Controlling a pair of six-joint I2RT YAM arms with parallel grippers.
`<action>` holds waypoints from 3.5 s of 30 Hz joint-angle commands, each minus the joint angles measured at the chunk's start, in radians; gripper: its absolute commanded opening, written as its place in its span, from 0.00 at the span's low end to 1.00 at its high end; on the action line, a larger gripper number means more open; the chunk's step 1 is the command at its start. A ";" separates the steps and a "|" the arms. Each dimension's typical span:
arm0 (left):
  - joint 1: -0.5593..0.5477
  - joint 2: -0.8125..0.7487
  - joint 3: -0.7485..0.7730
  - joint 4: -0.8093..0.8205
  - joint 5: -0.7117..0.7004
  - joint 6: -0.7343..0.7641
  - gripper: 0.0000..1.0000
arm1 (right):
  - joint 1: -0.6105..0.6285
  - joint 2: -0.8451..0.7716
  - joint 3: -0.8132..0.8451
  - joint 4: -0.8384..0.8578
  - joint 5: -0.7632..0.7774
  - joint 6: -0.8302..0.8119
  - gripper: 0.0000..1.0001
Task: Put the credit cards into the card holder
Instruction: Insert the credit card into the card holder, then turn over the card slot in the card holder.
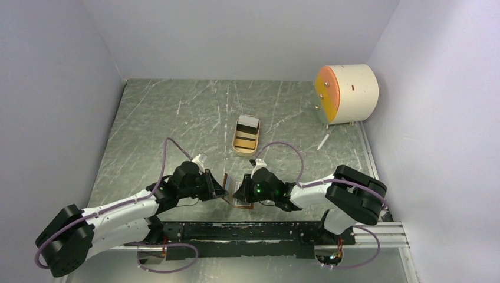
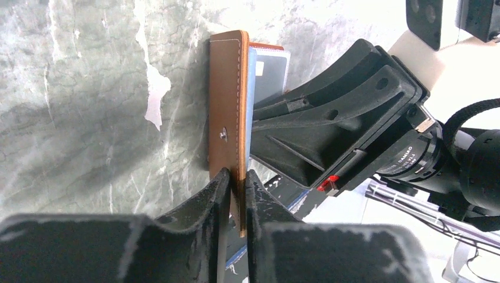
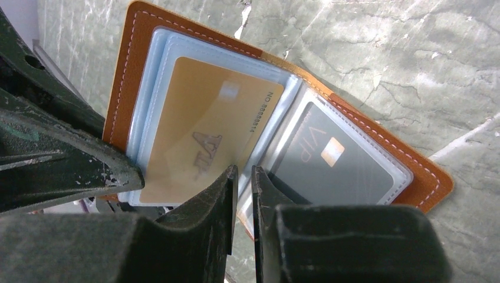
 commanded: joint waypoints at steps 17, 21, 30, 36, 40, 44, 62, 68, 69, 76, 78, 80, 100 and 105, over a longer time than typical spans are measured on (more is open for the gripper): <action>-0.006 -0.047 0.051 -0.102 -0.072 0.060 0.09 | -0.006 -0.177 0.040 -0.242 0.127 -0.015 0.22; -0.007 -0.064 0.069 -0.134 -0.079 0.091 0.09 | -0.008 -0.102 0.076 -0.210 0.115 -0.037 0.20; -0.008 -0.019 -0.006 0.132 0.097 0.093 0.09 | -0.006 0.023 0.101 -0.126 0.072 -0.034 0.18; -0.009 0.047 -0.043 0.271 0.164 0.075 0.09 | -0.007 0.052 0.094 -0.105 0.053 -0.035 0.18; -0.009 0.073 -0.042 0.271 0.155 0.068 0.09 | -0.007 0.043 0.089 -0.107 0.050 -0.031 0.18; -0.008 0.066 -0.037 0.206 0.100 0.057 0.09 | -0.006 0.028 0.077 -0.105 0.048 -0.030 0.18; -0.020 0.116 0.050 -0.013 -0.034 0.075 0.20 | -0.012 -0.012 0.071 -0.154 0.099 -0.049 0.23; -0.020 0.175 0.102 -0.027 -0.033 0.087 0.26 | -0.012 0.012 0.067 -0.122 0.086 -0.059 0.23; -0.020 0.181 0.105 -0.024 -0.032 0.088 0.27 | -0.012 0.014 0.065 -0.112 0.083 -0.060 0.23; -0.020 0.191 0.118 0.027 -0.018 0.097 0.33 | -0.012 0.040 0.064 -0.085 0.059 -0.068 0.23; -0.020 0.197 0.125 0.021 -0.023 0.104 0.33 | -0.012 0.043 0.067 -0.084 0.054 -0.068 0.24; -0.020 0.204 0.133 0.014 -0.024 0.107 0.33 | -0.012 0.039 0.071 -0.089 0.053 -0.069 0.26; -0.045 0.244 0.356 -0.451 -0.227 0.128 0.09 | -0.099 -0.246 0.145 -0.332 0.014 -0.035 0.47; -0.072 0.277 0.399 -0.478 -0.240 0.121 0.09 | -0.054 -0.201 0.174 -0.304 0.021 0.019 0.56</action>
